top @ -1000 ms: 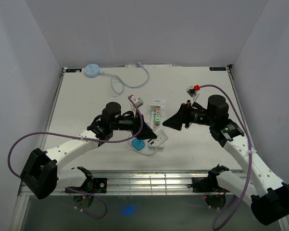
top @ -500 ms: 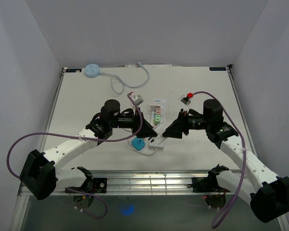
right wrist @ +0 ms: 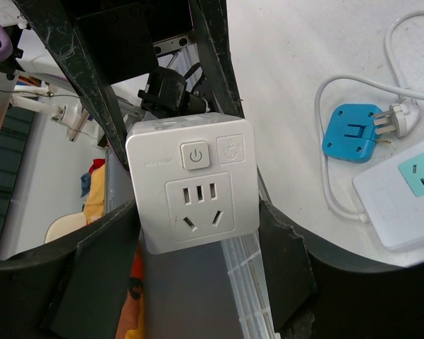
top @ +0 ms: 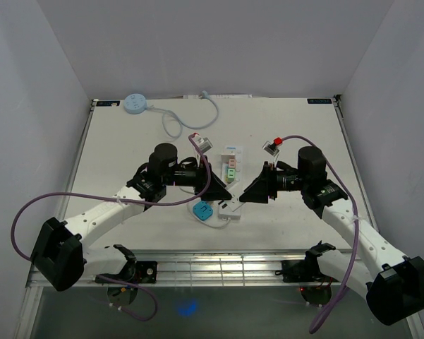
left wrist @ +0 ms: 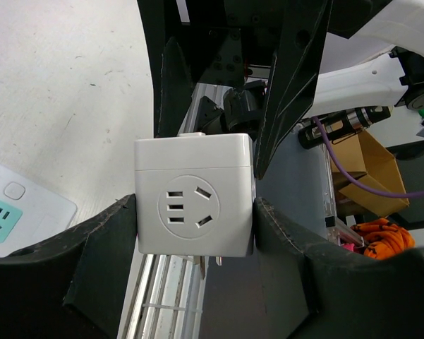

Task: Insert the plug

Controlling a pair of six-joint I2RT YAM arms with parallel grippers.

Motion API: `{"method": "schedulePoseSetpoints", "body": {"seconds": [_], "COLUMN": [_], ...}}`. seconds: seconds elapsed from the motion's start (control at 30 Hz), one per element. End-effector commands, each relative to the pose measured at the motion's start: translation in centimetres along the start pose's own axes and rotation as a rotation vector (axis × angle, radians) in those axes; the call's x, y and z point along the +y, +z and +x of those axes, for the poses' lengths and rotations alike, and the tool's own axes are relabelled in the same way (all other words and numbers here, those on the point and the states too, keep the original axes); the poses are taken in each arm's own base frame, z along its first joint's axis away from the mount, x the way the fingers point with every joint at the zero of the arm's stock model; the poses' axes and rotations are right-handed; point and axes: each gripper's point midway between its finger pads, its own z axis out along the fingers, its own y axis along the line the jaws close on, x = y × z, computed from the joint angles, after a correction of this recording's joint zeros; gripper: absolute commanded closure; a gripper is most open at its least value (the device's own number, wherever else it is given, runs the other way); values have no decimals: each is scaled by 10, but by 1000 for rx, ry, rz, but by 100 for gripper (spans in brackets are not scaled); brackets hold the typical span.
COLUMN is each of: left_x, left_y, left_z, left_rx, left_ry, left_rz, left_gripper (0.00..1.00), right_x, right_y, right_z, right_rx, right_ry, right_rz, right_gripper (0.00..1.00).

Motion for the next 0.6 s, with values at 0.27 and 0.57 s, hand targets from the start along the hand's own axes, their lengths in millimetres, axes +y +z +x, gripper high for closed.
{"method": "schedulePoseSetpoints", "body": {"seconds": [0.27,0.57], "left_x": [12,38], "left_y": [1,-9], "left_z": [-26,-37], "left_rx": [-64,-132], "left_ry": [37,10], "left_rz": [-112,-300], "left_gripper": [54,17], "right_x": [7,-1], "right_y": [-2,-2], "right_z": [-5,-3], "right_rx": [-23,-40], "right_ry": [-47,-1], "right_rz": [-19,36], "right_gripper": [88,92]}}
